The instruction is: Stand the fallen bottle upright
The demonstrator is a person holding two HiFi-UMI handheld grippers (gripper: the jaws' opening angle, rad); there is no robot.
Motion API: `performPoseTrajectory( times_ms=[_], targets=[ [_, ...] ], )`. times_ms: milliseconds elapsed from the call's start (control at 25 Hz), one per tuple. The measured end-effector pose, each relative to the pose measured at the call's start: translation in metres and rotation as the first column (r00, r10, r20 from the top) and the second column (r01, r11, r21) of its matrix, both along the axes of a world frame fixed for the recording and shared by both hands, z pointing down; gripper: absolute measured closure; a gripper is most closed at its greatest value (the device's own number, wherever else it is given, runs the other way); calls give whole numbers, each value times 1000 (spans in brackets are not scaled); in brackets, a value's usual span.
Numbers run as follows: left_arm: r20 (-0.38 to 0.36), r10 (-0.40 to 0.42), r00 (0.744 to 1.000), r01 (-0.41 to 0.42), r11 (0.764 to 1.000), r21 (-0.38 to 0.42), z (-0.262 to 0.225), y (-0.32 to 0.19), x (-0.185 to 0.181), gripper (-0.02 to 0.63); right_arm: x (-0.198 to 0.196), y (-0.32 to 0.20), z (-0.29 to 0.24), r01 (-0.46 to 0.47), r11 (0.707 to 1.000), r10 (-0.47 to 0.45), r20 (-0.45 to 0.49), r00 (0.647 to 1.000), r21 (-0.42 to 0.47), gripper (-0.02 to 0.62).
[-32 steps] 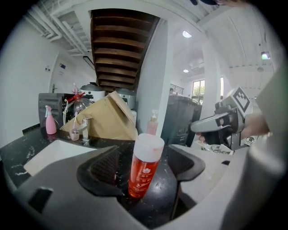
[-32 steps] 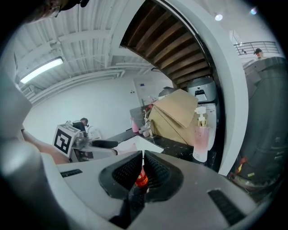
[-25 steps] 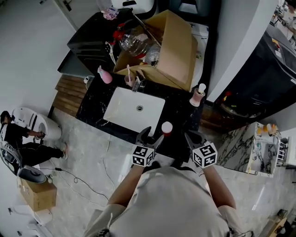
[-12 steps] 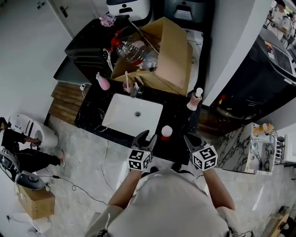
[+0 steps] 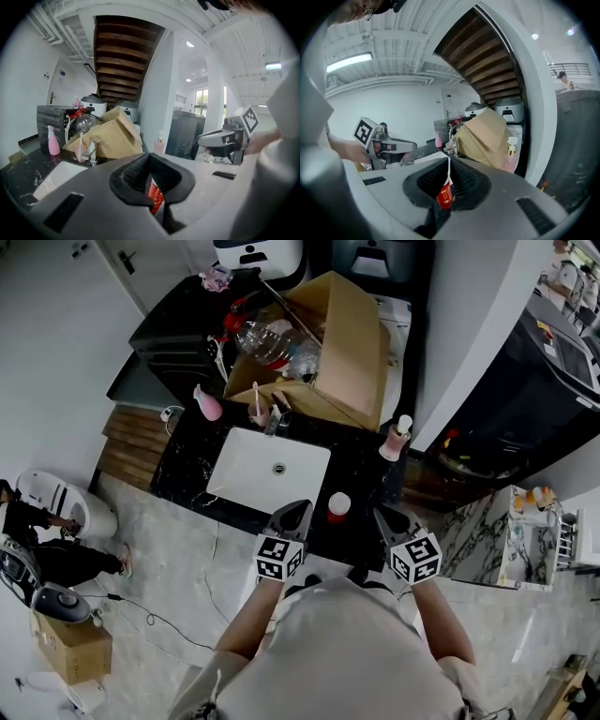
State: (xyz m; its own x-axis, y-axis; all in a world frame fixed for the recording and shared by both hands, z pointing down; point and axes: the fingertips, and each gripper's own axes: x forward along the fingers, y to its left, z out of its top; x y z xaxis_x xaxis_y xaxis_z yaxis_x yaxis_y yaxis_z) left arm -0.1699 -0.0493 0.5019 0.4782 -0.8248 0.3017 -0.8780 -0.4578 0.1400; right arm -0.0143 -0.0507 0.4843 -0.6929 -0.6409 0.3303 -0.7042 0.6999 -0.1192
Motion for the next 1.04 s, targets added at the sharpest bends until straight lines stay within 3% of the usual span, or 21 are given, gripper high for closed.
performPoseTrajectory(
  times_ms=[1040],
  targets=[
    [-1,-21,1000,21,1000,-19,9,2,-4,599,1,0,1,-6,1000,6,-4,1000,12,560]
  ],
)
